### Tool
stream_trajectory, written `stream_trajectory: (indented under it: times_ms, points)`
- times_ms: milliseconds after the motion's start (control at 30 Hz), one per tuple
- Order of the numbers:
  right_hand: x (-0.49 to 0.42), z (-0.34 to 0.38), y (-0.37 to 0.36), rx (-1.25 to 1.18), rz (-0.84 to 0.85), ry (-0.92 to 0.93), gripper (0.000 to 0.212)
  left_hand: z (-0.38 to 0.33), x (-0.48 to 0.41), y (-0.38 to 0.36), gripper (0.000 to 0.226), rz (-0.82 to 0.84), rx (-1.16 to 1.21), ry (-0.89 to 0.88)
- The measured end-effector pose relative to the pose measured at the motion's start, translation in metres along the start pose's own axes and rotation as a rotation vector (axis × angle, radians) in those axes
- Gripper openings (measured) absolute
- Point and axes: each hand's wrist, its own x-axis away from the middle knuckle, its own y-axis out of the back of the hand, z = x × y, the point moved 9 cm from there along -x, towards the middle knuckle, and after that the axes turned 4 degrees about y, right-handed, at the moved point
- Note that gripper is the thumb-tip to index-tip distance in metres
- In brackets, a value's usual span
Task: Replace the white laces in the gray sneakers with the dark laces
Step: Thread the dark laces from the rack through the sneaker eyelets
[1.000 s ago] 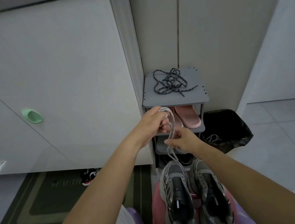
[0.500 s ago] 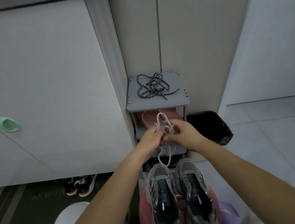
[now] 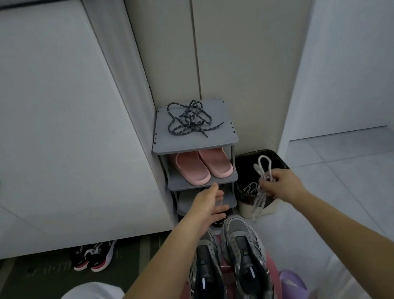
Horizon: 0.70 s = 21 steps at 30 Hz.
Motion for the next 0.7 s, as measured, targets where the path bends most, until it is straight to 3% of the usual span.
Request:
stream_trajectory:
  times_ms: [200, 333, 567, 700]
  points:
    - [-0.067, 0.019, 0.044, 0.116, -0.025, -0.014, 0.015, -0.008, -0.005, 0.025, 0.026, -0.108, 0.021, -0.009]
    - [-0.11, 0.013, 0.045, 0.225, 0.065, -0.083, 0.068, -0.015, -0.007, 0.035, 0.019, -0.139, 0.025, -0.023]
    - [-0.105, 0.04, 0.029, 0.307, 0.109, 0.0, 0.071, -0.046, -0.013, 0.055, 0.013, -0.206, -0.011, -0.078]
    - [-0.104, 0.091, 0.011, 0.322, 0.094, 0.167, 0.05, -0.094, -0.021, 0.066, 0.014, -0.246, -0.034, -0.161]
